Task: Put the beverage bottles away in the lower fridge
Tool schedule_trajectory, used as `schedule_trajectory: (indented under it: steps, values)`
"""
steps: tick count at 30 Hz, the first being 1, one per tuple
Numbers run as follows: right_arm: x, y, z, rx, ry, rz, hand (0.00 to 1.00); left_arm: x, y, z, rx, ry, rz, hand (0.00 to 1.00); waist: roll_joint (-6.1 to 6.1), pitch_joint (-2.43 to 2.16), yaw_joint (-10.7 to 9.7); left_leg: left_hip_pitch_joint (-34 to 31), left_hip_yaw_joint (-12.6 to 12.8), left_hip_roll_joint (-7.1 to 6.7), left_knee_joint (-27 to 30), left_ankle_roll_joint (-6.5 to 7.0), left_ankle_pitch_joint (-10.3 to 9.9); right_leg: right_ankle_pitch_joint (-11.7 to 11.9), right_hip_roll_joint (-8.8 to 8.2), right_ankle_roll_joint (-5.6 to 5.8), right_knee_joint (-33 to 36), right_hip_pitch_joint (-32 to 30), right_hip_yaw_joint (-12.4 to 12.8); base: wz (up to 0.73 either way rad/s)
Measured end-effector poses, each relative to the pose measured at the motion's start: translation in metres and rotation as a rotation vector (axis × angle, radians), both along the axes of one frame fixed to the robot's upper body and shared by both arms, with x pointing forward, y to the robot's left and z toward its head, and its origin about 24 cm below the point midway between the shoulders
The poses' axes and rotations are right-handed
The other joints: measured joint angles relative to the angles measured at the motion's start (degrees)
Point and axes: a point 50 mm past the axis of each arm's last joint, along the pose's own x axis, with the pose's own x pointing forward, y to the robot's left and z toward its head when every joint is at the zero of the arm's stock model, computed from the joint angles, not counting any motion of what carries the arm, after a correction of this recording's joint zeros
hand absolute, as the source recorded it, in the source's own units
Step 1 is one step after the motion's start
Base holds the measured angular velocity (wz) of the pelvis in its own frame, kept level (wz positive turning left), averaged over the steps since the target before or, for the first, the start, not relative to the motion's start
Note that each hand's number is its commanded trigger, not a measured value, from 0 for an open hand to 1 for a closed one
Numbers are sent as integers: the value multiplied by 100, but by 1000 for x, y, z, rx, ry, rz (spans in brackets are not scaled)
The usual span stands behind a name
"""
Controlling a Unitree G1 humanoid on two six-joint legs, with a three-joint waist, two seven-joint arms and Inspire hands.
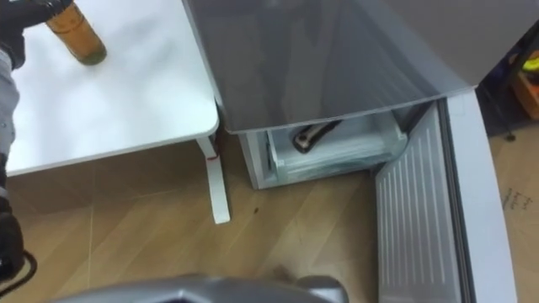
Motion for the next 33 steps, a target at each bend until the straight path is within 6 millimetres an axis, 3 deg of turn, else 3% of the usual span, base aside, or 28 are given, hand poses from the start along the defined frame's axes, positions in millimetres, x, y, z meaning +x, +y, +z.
schedule_trajectory:
  steps: [5, 8, 13, 18, 21, 33]
  values:
    - [8, 1, -1, 6, -11, 35, 0, 12, -1, 13, -10, -21, -4, 0, -83, -14, -1, -246, -84, 28, 189, 10, -6, 11, 16, -12, 71, -175, -63, 7]
    - [19, 2, -1, 8, -35, 63, 0, 16, -2, 13, -35, -13, -2, 0, -73, -6, -13, -383, -88, 48, 229, 20, 2, 52, 29, -19, 73, -302, -71, 1]
    - [22, 2, -1, 6, -42, 76, 0, 22, -7, 15, -15, 8, -26, 0, -54, -1, -21, -537, -94, 54, 282, 24, 3, 57, 31, -16, 116, -449, -58, 0]
    - [23, 0, 0, -9, -45, 105, 0, 26, -9, 15, -1, 26, -22, 0, 6, 37, -49, -583, -88, 56, 283, 25, 3, 57, 31, -17, 161, -527, -35, 0]
    - [28, -2, 0, -22, -62, 112, 0, 28, -9, 15, -4, 36, -18, 0, 40, 31, -92, -674, -83, 57, 309, 32, 10, 57, 29, -17, 182, -628, -35, 0]
    - [33, -2, 0, -25, -102, 115, 0, 32, -8, 13, -9, 55, -2, 0, 14, 47, -287, -810, -99, 53, 386, 46, 19, 47, 15, -8, 269, -744, -40, 1]
